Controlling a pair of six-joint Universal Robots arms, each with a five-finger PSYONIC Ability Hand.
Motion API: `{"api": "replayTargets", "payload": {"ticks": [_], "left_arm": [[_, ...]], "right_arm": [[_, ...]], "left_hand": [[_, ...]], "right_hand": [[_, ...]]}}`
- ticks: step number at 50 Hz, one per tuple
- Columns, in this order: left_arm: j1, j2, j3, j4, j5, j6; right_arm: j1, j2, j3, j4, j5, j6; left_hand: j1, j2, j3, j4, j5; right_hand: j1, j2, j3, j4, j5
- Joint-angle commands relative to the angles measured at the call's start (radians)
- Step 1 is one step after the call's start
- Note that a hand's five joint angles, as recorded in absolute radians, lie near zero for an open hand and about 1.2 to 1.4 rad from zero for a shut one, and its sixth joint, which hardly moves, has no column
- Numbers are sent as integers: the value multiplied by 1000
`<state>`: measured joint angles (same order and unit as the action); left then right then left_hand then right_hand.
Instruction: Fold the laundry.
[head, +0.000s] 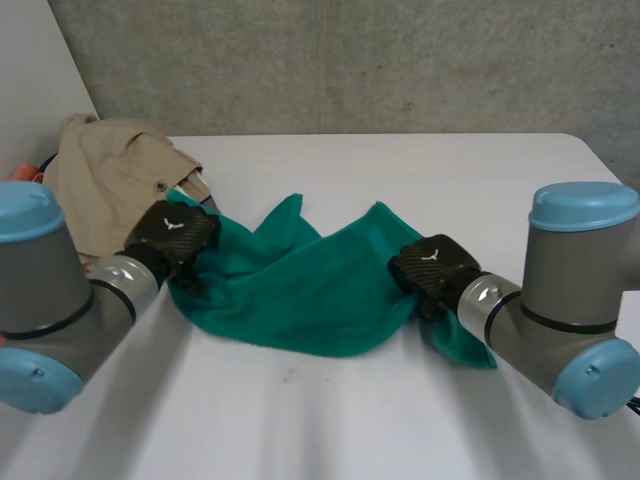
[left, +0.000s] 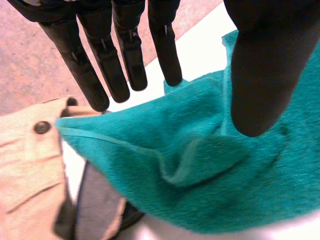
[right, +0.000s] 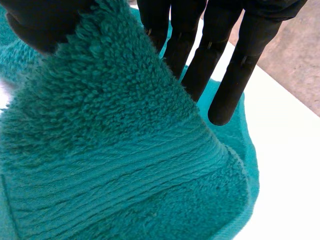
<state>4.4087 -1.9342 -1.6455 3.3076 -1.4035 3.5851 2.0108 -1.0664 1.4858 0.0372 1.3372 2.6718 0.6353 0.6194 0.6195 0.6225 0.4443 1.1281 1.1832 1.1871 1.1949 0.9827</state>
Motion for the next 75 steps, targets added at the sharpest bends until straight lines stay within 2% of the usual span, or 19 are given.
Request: {"api": "replayTargets", "payload": {"ticks": [1, 6, 9, 18, 30, 33, 35, 36, 38, 42, 48, 53, 58, 63, 66, 71, 73, 74, 75], "left_arm": [[115, -11, 27, -29, 115, 154], [187, -49, 49, -60, 222, 273], [204, -91, 75, -62, 264, 329], [204, -215, 177, -22, 230, 438], [181, -322, 283, 40, 213, 448], [175, -356, 322, 41, 199, 461], [170, -365, 339, 41, 190, 474], [161, -365, 357, 47, 173, 477], [150, -362, 381, 58, 149, 477], [109, -330, 467, 142, 55, 440], [58, -214, 590, 267, -89, 255], [37, -134, 636, 244, -111, 100], [18, -91, 609, 123, -83, 12], [0, -85, 511, 24, -22, -2], [-6, -94, 446, 7, -5, 20], [-12, -111, 395, 10, 0, 79], [-17, -111, 394, 7, 1, 90], [-23, -108, 397, 6, 1, 96], [-26, -106, 398, 4, 1, 98]], "right_arm": [[-59, -73, 80, -13, -13, -38], [-89, -83, 114, -22, -52, -64], [-98, -81, 117, -28, -69, -70], [-98, -79, 114, -28, -67, -73], [-104, -49, 107, -31, -67, -85], [-110, -38, 88, -31, -67, -98], [-110, -35, 70, -31, -67, -101], [-110, -32, 44, -36, -64, -101], [-110, -26, 7, -51, -59, -98], [-116, -12, -128, -176, -3, -69], [-150, -26, -263, -512, 141, 14], [-158, -79, -259, -645, 129, 43], [-172, -162, -191, -459, 14, 8], [-195, -222, -52, -72, -145, -117], [-199, -231, 51, 94, -179, -237], [-201, -224, 168, 320, -164, -466], [-198, -221, 172, 358, -158, -510], [-192, -224, 163, 349, -155, -498], [-188, -224, 153, 339, -153, -483]], "left_hand": [[247, 263, 263, 260, 264], [154, 170, 170, 167, 170], [-55, -39, -39, -42, -38], [-114, -98, -98, -101, -97], [-79, -63, -63, -66, -62], [161, 177, 177, 174, 178], [475, 491, 491, 488, 491], [758, 774, 774, 771, 775], [761, 777, 777, 774, 777], [761, 777, 777, 774, 777], [761, 777, 777, 774, 777], [761, 777, 777, 774, 777], [761, 777, 777, 774, 777], [761, 777, 777, 774, 777], [761, 777, 777, 774, 777], [761, 777, 777, 774, 777], [761, 777, 777, 774, 777], [761, 777, 777, 774, 777], [761, 777, 777, 774, 777]], "right_hand": [[268, 213, 209, 201, 239], [268, 213, 209, 201, 239], [268, 213, 209, 201, 239], [268, 213, 209, 201, 239], [268, 213, 209, 201, 239], [268, 213, 209, 201, 239], [268, 213, 209, 201, 239], [268, 213, 209, 201, 239], [268, 213, 209, 201, 239], [268, 213, 209, 201, 239], [268, 213, 209, 201, 239], [268, 213, 209, 201, 239], [268, 213, 209, 201, 239], [268, 213, 209, 201, 239], [268, 213, 209, 201, 239], [262, 207, 203, 195, 233], [-15, -70, -74, -82, -44], [-450, -505, -509, -517, -479], [-614, -669, -673, -681, -643]]}}
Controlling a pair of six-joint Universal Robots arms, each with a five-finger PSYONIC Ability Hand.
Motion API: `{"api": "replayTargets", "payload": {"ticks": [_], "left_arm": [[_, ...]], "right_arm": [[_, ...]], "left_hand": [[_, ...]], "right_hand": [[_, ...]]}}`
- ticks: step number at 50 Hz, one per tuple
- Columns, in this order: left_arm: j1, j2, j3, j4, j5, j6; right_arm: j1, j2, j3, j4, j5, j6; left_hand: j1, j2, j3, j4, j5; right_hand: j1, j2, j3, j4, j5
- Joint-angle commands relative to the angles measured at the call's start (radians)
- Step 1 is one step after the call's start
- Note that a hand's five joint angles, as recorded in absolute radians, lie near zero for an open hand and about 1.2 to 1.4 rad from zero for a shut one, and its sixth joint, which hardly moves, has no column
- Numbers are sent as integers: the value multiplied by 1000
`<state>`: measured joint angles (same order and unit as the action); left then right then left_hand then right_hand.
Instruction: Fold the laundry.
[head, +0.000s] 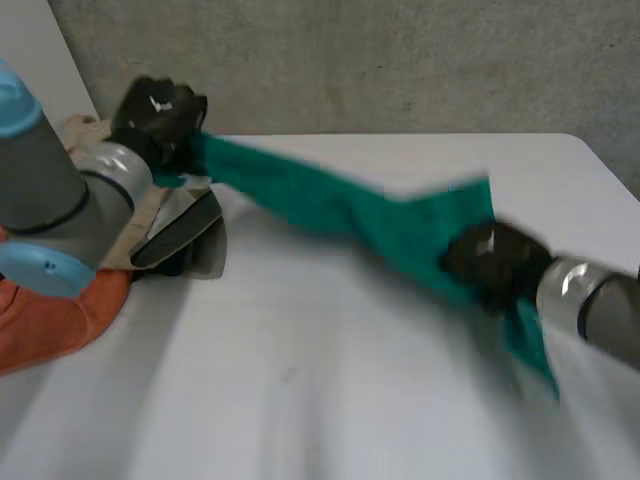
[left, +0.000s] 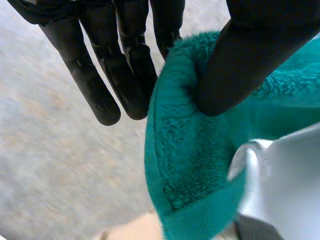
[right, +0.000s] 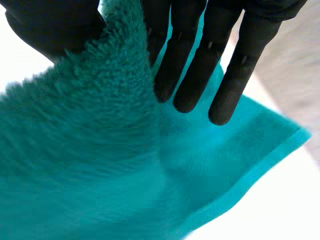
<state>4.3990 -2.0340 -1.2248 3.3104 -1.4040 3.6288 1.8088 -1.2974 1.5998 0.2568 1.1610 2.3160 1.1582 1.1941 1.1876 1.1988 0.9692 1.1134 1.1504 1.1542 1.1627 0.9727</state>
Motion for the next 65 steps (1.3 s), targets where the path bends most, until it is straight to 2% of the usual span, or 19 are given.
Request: {"api": "replayTargets", "payload": {"ticks": [1, 3, 9, 14, 25, 29, 35, 36, 38, 39, 40, 47, 52, 55, 58, 65], "left_arm": [[-21, 0, -18, 1, 2, 54], [-36, 21, -4, -5, -1, 50], [-82, 95, 33, -40, -1, 36], [-128, 187, 68, -63, 7, 27], [-230, 345, 64, -107, 86, 27], [-250, 388, 45, -109, 86, 39], [-256, 439, 19, -104, 91, 41], [-253, 452, 7, -103, 91, 41], [-251, 465, -7, -100, 91, 39], [-250, 471, -13, -97, 92, 39], [-244, 480, -24, -86, 95, 36], [-179, 468, -22, -42, 102, 48], [-95, 353, 83, -25, 76, 60], [-78, 299, 154, -26, 39, 64], [-66, 233, 240, -31, -22, 67], [-66, 152, 246, -52, -81, 62]], "right_arm": [[18, 7, 25, 104, 25, -103], [23, 4, -36, 46, 38, -3], [9, 9, -199, 1, 65, 203], [12, 122, -369, 1, 65, 318], [75, 482, -704, 6, 40, 321], [113, 605, -790, 21, 29, 333], [155, 711, -863, 7, 40, 394], [161, 734, -882, -17, 54, 422], [164, 753, -908, -51, 75, 448], [164, 759, -920, -68, 86, 460], [159, 767, -945, -97, 107, 477], [107, 690, -1018, -191, 198, 468], [52, 513, -986, -431, 276, 431], [26, 434, -946, -540, 275, 430], [0, 351, -894, -645, 238, 431], [-39, 283, -769, -574, 152, 434]], "left_hand": [[238, 202, 209, 197, 252], [238, 202, 209, 197, 252], [238, 202, 209, 197, 252], [238, 202, 209, 197, 252], [238, 202, 209, 197, 252], [238, 202, 209, 197, 252], [238, 202, 209, 197, 252], [238, 202, 209, 197, 252], [238, 202, 209, 197, 252], [238, 202, 209, 197, 252], [238, 202, 209, 197, 252], [238, 202, 209, 197, 252], [238, 202, 209, 197, 252], [238, 202, 209, 197, 252], [238, 202, 209, 197, 252], [238, 202, 209, 197, 252]], "right_hand": [[-749, -786, -790, -799, -783], [-939, -976, -980, -988, -973], [-939, -976, -980, -988, -973], [-939, -976, -980, -988, -973], [-939, -976, -980, -988, -973], [-939, -976, -980, -988, -973], [-939, -976, -980, -988, -973], [-859, -896, -899, -908, -892], [-506, -543, -547, -556, -540], [-234, -271, -275, -283, -268], [278, 241, 237, 228, 244], [283, 246, 242, 234, 249], [283, 246, 242, 234, 249], [283, 246, 242, 234, 249], [283, 246, 242, 234, 249], [283, 246, 242, 234, 249]]}}
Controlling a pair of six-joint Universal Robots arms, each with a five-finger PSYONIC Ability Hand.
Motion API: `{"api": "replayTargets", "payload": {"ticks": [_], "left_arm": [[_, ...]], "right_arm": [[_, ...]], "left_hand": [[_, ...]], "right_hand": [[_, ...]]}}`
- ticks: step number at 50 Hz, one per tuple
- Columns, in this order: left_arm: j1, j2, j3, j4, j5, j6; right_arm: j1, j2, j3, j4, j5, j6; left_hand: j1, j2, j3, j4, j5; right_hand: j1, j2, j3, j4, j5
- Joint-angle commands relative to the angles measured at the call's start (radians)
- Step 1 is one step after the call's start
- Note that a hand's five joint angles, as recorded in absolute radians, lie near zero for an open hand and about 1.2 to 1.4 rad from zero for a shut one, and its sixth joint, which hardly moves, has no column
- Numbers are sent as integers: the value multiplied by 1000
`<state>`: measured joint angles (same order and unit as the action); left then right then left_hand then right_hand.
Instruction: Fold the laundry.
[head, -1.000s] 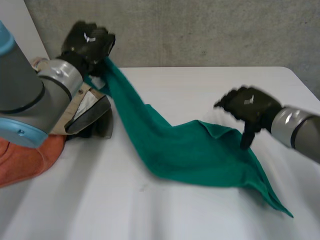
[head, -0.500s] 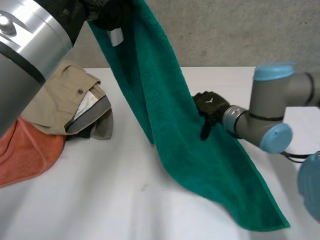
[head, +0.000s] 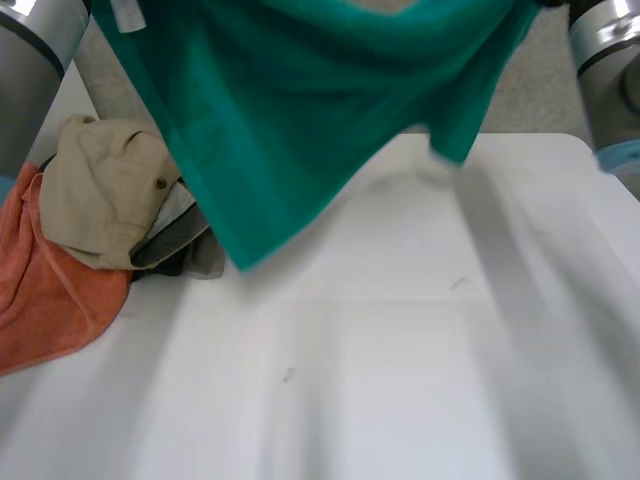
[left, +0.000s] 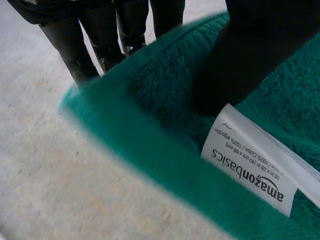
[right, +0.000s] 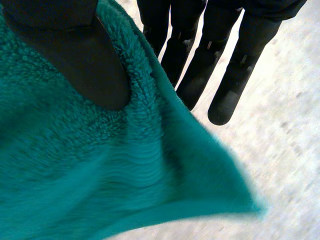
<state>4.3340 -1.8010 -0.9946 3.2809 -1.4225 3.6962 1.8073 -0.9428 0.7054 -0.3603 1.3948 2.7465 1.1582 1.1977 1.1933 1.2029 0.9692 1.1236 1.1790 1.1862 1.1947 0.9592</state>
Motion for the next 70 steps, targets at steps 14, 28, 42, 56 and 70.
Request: {"api": "replayTargets", "payload": {"ticks": [14, 28, 42, 56, 70], "left_arm": [[-37, -167, -574, 161, -38, 31], [-19, -178, -685, 244, -33, 33], [12, -158, -711, 189, -24, -21], [9, 25, -849, -223, -19, 82], [6, -21, -742, -435, -29, 277]], "right_arm": [[-72, -38, 646, 158, -174, -94], [-143, 58, 609, 388, -174, -197], [-203, 81, 580, 423, -163, -108], [-324, -206, 775, 803, -174, -453], [-378, -202, 810, 968, -174, -725]], "left_hand": [[238, 199, 203, 193, 252], [238, 199, 203, 193, 252], [238, 199, 203, 193, 252], [238, 199, 203, 193, 252], [238, 199, 203, 193, 252]], "right_hand": [[273, 217, 210, 202, 263], [-370, -426, -433, -442, -381], [273, 217, 210, 202, 263], [273, 217, 210, 202, 263], [273, 217, 210, 202, 263]]}}
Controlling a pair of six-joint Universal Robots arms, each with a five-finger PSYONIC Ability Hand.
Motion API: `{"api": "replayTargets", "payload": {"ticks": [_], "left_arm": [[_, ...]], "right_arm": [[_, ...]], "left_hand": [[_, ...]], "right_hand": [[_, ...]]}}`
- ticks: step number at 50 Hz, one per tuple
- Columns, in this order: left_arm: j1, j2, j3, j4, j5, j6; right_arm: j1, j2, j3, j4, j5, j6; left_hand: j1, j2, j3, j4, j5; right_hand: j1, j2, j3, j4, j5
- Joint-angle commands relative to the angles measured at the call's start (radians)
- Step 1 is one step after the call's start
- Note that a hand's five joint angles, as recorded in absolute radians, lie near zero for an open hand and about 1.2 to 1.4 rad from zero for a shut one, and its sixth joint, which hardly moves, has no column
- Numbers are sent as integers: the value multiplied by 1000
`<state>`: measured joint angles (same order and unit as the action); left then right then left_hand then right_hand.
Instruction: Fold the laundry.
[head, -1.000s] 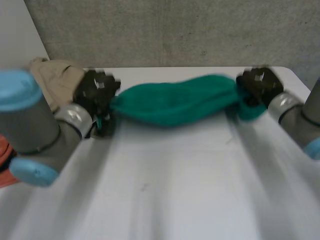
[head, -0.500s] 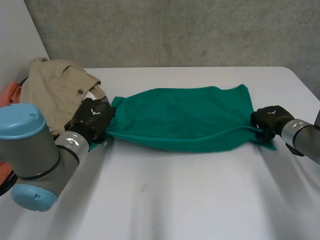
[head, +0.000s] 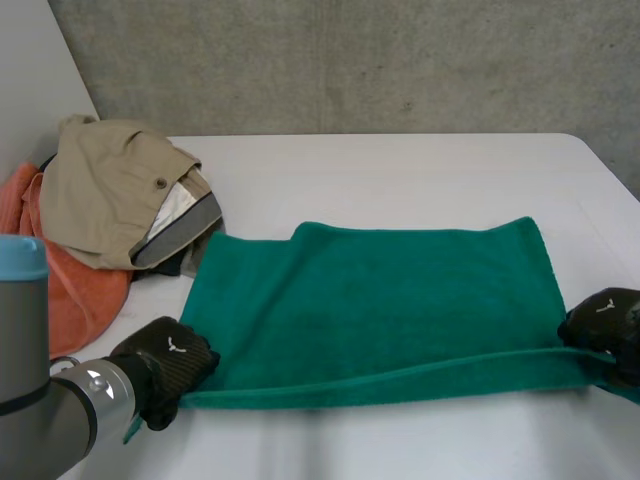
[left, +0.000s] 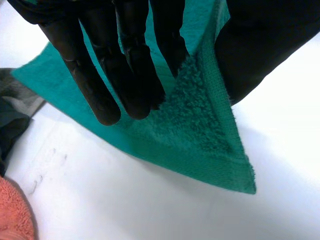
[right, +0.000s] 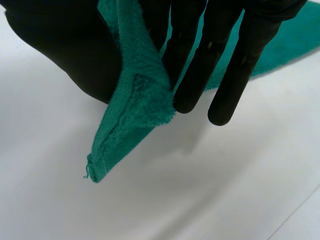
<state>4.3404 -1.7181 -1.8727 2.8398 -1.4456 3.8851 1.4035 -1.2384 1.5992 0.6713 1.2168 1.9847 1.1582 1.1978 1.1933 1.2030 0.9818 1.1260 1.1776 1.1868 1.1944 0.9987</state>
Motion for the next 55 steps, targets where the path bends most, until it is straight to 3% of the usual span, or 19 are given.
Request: {"api": "replayTargets", "payload": {"ticks": [1, 9, 14, 18, 22, 26, 35, 46, 55], "left_arm": [[-2, -124, 162, 18, -9, 94], [-42, -294, 556, 170, -64, 131], [-41, -340, 864, 437, -78, 149], [-27, -325, 949, 678, -30, 114], [-24, -316, 961, 809, 1, 33], [-22, -324, 948, 767, -30, -42], [-4, -379, 828, 672, -82, -96], [-54, -437, 509, 639, -59, -153], [-99, -256, 163, 503, -56, -119]], "right_arm": [[31, 106, -105, -78, 4, 63], [94, 197, -411, -251, -14, 282], [120, 189, -669, -577, -5, 481], [120, 142, -685, -882, 1, 635], [120, 113, -647, -1061, -6, 700], [143, 114, -631, -1052, -13, 695], [152, 168, -573, -971, -16, 655], [140, 243, -348, -744, -43, 467], [23, 143, -151, -440, -36, 227]], "left_hand": [[238, 198, 203, 193, 240], [238, 198, 203, 193, 240], [238, 198, 203, 193, 240], [238, 198, 203, 193, 240], [238, 198, 203, 193, 240], [238, 198, 203, 193, 240], [238, 198, 203, 193, 240], [238, 198, 203, 193, 240], [238, 198, 203, 193, 240]], "right_hand": [[270, 219, 209, 202, 223], [270, 219, 209, 202, 223], [270, 219, 209, 202, 223], [270, 219, 209, 202, 223], [270, 219, 209, 202, 223], [270, 219, 209, 202, 223], [270, 219, 209, 202, 223], [270, 219, 209, 202, 223], [270, 219, 209, 202, 223]]}}
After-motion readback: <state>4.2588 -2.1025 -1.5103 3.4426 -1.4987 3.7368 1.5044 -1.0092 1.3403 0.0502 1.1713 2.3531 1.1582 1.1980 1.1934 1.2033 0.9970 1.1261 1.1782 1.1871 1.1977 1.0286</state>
